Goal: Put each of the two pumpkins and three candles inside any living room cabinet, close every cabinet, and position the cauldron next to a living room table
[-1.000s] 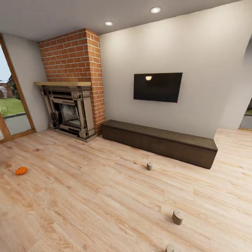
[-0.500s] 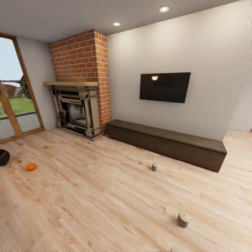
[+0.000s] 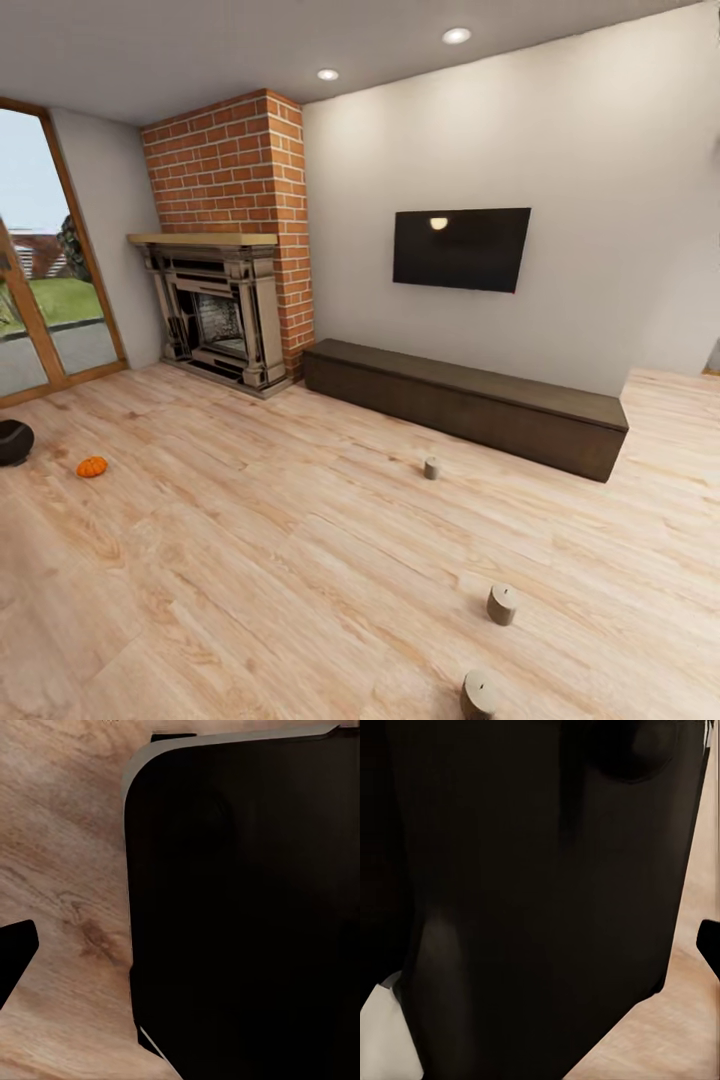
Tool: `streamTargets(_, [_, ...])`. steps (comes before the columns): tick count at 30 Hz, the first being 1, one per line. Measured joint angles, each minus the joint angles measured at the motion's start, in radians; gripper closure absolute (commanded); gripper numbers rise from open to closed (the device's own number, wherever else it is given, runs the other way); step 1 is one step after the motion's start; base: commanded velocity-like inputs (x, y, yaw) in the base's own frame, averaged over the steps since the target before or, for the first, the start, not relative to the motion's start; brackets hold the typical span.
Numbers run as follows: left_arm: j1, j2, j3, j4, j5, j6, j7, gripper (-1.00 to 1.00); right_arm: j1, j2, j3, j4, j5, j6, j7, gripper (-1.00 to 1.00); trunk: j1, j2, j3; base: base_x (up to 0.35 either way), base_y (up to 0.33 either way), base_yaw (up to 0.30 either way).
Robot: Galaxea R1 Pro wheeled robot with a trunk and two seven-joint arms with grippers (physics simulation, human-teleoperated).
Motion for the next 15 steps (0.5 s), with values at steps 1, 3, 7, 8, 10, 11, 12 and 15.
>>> streamTargets(1, [0.0, 0.0, 0.0, 0.0, 0.0, -0.001, 0.0, -1.0, 0.0, 0.0, 0.0, 0.0, 0.0, 0.0, 0.0, -1.0, 0.0, 0.0, 0.0, -0.039, -0.025, 0.0])
streamTargets(3, [0.0, 0.0, 0.001, 0.0, 0.0, -0.004, 0.0, -1.0, 0.0, -0.001, -0.002, -0.002, -0.001, 0.0, 0.0, -1.0, 0.0, 0.0, 0.0, -0.028, -0.018, 0.0])
streamTargets(7, [0.0, 0.0, 0.0, 0.0, 0.0, -0.006, 0.0, -1.0, 0.0, -0.001, -0.003, -0.001, -0.002, 0.0, 0.0, -1.0, 0.0, 0.0, 0.0, -0.01, -0.058, 0.011])
streamTargets(8, [0.0, 0.0, 0.0, 0.0, 0.0, -0.006, 0.0, -1.0, 0.0, -0.001, -0.003, -0.001, -0.002, 0.0, 0.0, -1.0, 0.0, 0.0, 0.0, -0.004, -0.173, 0.117])
streamTargets(10, [0.0, 0.0, 0.0, 0.0, 0.0, -0.006, 0.0, -1.0, 0.0, 0.0, -0.002, -0.001, -0.002, 0.0, 0.0, -1.0, 0.0, 0.0, 0.0, -0.003, -0.21, 0.176])
streamTargets(11, [0.0, 0.0, 0.0, 0.0, -0.001, -0.006, 0.0, -1.0, 0.0, 0.0, -0.001, -0.001, -0.002, -0.001, -0.001, -1.0, 0.0, 0.0, 0.0, -0.002, -0.237, 0.218])
streamTargets(12, [0.0, 0.0, 0.0, 0.0, -0.001, -0.006, 0.0, -1.0, 0.0, 0.001, -0.001, -0.001, -0.002, -0.001, -0.001, -1.0, 0.0, 0.0, 0.0, -0.001, -0.253, 0.228])
streamTargets(15, [0.0, 0.0, 0.0, 0.0, -0.001, -0.009, 0.0, -1.0, 0.0, 0.006, 0.0, -0.003, -0.002, 0.0, -0.001, -1.0, 0.0, 0.0, -0.002, -0.001, -0.238, 0.168])
